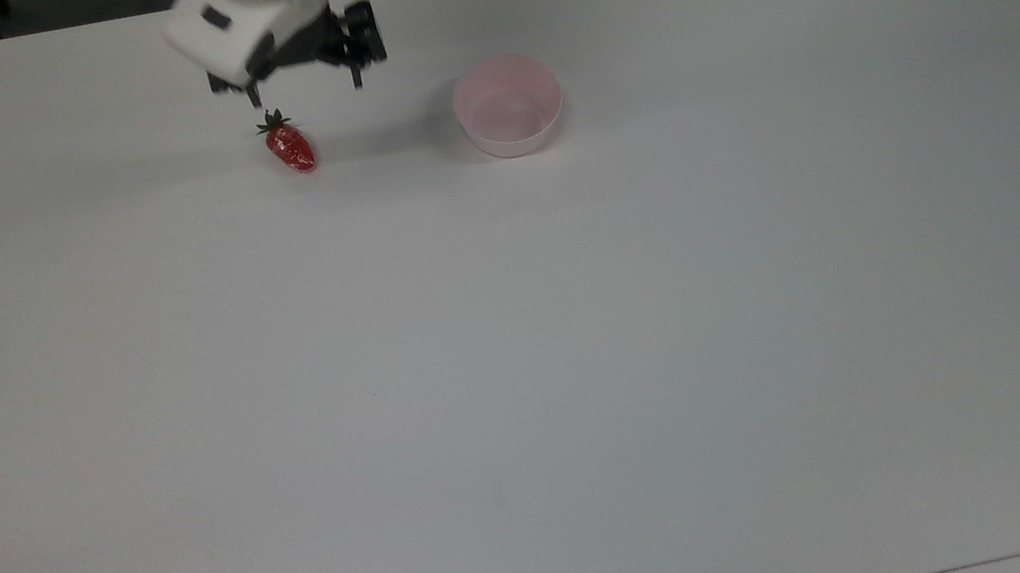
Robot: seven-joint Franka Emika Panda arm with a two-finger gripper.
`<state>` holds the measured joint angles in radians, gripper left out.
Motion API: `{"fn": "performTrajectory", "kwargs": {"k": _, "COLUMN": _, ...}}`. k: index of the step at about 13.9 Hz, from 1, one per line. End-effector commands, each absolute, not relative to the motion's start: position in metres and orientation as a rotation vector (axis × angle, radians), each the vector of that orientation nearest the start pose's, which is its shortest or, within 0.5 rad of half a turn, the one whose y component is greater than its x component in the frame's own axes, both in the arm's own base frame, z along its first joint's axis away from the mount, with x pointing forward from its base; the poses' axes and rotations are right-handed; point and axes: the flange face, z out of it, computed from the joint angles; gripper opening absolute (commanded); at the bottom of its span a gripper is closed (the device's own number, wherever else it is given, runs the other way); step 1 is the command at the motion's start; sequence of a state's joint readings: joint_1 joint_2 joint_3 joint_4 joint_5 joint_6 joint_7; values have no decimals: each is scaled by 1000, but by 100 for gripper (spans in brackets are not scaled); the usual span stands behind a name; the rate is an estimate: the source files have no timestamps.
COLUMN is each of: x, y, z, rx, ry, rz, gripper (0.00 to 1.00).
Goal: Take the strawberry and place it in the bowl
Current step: 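Lower the open gripper onto the red strawberry and close it, then lift the strawberry and carry it over the pink bowl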
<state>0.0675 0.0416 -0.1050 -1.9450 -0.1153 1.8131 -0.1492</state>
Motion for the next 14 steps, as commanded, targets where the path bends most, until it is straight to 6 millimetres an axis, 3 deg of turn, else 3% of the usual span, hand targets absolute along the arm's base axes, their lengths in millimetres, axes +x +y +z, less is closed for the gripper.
{"fn": "performTrajectory", "kwargs": {"k": 1, "x": 525, "y": -44, "z": 391, "rx": -3233, "ry": -302, "rz": 264, "gripper": 96}}
{"fn": "performTrajectory", "kwargs": {"k": 4, "x": 513, "y": -68, "z": 359, "rx": -3211, "ry": -514, "rz": 301, "gripper": 87}}
{"fn": "performTrajectory", "kwargs": {"k": 7, "x": 513, "y": -73, "z": 331, "rx": -3180, "ry": -611, "rz": 369, "gripper": 81}}
{"fn": "performTrajectory", "kwargs": {"k": 9, "x": 515, "y": -73, "z": 325, "rx": -3186, "ry": -609, "rz": 346, "gripper": 79}}
{"fn": "performTrajectory", "kwargs": {"k": 14, "x": 516, "y": -70, "z": 309, "rx": -3185, "ry": -611, "rz": 363, "gripper": 57}}
